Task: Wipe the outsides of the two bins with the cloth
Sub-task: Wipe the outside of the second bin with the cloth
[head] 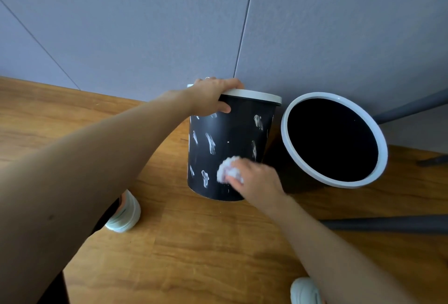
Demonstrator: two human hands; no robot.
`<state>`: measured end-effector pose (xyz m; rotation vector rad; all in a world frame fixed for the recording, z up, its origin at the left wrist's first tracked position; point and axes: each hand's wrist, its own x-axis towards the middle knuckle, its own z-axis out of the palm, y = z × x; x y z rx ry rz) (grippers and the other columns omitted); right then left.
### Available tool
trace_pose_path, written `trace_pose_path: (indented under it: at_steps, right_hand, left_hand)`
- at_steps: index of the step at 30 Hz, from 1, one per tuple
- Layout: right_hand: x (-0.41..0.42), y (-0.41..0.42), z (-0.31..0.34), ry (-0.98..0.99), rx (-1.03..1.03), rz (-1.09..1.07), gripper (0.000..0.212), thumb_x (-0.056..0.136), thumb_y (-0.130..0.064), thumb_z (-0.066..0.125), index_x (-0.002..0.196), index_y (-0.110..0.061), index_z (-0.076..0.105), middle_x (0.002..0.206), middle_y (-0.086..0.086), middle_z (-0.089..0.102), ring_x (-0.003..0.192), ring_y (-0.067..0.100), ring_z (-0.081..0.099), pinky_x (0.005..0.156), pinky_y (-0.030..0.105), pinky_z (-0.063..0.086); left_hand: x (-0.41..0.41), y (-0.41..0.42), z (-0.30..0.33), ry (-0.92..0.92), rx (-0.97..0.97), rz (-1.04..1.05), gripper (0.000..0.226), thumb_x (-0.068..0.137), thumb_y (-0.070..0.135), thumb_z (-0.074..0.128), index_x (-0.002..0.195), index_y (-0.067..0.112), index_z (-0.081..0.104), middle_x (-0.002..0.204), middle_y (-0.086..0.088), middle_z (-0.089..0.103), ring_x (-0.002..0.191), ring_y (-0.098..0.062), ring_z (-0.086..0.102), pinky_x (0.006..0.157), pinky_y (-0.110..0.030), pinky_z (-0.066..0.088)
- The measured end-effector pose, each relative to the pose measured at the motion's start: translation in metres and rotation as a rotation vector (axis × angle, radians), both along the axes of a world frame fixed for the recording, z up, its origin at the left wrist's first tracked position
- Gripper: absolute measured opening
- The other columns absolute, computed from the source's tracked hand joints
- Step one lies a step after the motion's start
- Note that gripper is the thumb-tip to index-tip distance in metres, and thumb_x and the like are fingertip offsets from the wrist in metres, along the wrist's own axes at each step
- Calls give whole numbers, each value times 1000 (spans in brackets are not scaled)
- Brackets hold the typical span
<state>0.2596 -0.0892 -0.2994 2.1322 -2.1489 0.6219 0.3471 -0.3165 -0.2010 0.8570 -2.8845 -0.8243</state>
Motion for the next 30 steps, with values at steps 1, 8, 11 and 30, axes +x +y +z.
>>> trace_pose_path:
  at_steps: [1,8,11,30]
  right_hand:
    - [5,10,-9,48,22,41,24,76,-32,79,90,-17,66,78,-4,68,56,15,64,46,24,49]
    - [2,1,-8,110,-18,27,22,75,-31,80,85,-16,66,71,-4,66,54,15,63,44,26,49]
    - [-14,-22,15,83,-104,-80,21,85,-31,70,94,-12,65,72,0,65,56,16,62,44,29,50]
    - [-17,-45,45,155,-95,-121,19,87,-29,66,99,-15,67,80,2,67,60,23,65,47,29,48]
  left_hand:
    - [0,0,0,4,-3,1,47,86,22,66,126,37,47,79,21,42,83,-12,36,82,-31,25]
    - [2,1,2,-3,-15,-14,48,86,21,66,128,34,47,79,24,38,91,-16,37,86,-34,28]
    - [1,2,1,-10,-25,-21,49,86,21,66,128,34,46,80,25,36,94,-17,37,91,-38,29]
    - [3,1,2,-4,10,14,47,86,19,65,126,36,48,79,21,42,94,-17,38,86,-34,27]
